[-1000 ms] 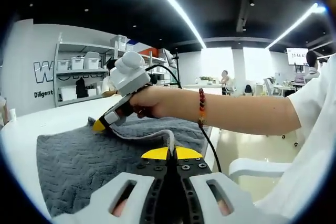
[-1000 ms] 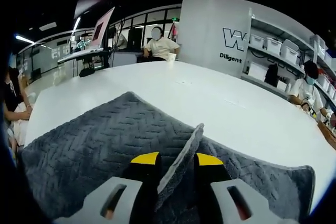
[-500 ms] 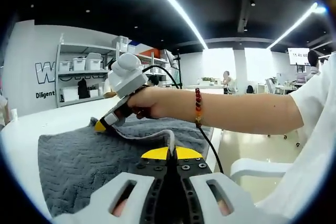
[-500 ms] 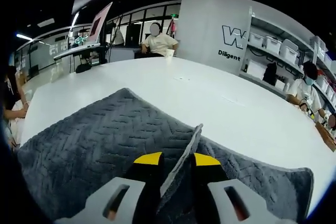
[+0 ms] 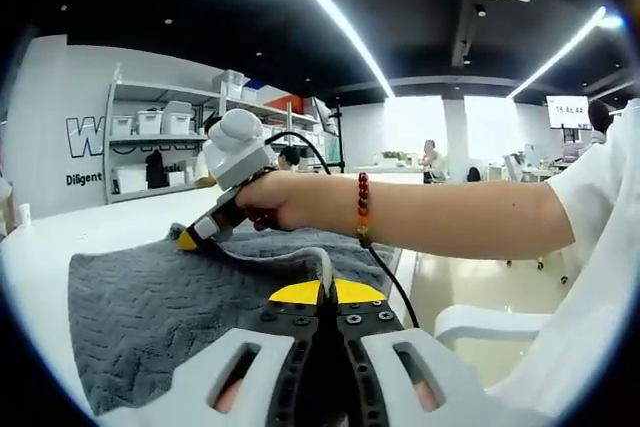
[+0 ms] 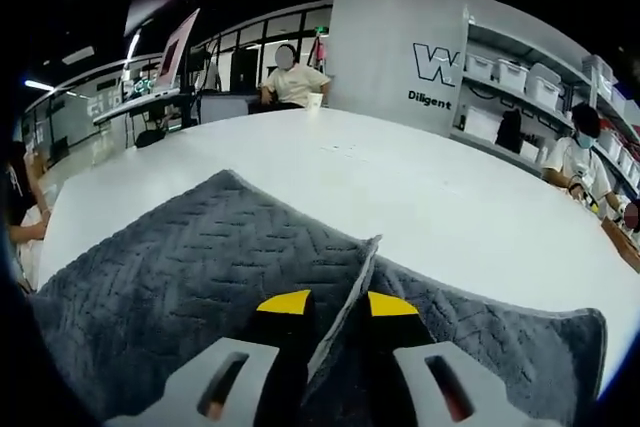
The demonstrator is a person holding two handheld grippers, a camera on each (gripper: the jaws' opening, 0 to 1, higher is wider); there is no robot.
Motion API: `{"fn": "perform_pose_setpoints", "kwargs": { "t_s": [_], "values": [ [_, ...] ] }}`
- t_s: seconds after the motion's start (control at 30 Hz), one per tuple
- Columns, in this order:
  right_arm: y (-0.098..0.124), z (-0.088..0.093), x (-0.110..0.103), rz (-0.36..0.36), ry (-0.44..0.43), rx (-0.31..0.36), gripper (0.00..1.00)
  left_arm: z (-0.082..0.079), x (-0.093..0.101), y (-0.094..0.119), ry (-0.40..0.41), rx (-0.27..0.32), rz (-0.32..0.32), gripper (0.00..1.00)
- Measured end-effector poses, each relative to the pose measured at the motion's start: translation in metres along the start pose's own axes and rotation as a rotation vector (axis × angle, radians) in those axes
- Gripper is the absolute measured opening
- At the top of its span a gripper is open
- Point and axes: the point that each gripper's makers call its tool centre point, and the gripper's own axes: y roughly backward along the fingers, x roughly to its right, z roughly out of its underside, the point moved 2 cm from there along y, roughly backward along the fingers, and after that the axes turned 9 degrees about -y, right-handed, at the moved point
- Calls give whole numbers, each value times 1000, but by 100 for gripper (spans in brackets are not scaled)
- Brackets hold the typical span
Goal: Open the folded towel by lifting each exposed corner and separating the folded layers until the towel lies flat within the target outline without major curled edges
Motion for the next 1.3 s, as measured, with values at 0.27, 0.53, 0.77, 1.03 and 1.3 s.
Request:
{"fn": "perform_pose_setpoints", "kwargs": {
  "t_s": [0.27, 0.53, 0.77, 1.03, 1.3],
  "values": [
    [-1, -4, 2, 8, -31, 5, 12, 0, 5, -2, -27, -5, 23, 0],
    [-4, -6, 2, 11, -23, 0, 12, 0, 4, -4, -11, 0, 31, 0],
    [-7, -6, 4, 17, -39, -4, 11, 0, 4, -3, -21, 1, 34, 0],
    [-9, -7, 4, 19, -40, -4, 10, 2, 4, -4, -6, 6, 41, 0],
    [-14, -10, 9, 30, -75, 1, 9, 2, 4, -4, -4, 9, 41, 0]
  ]
}}
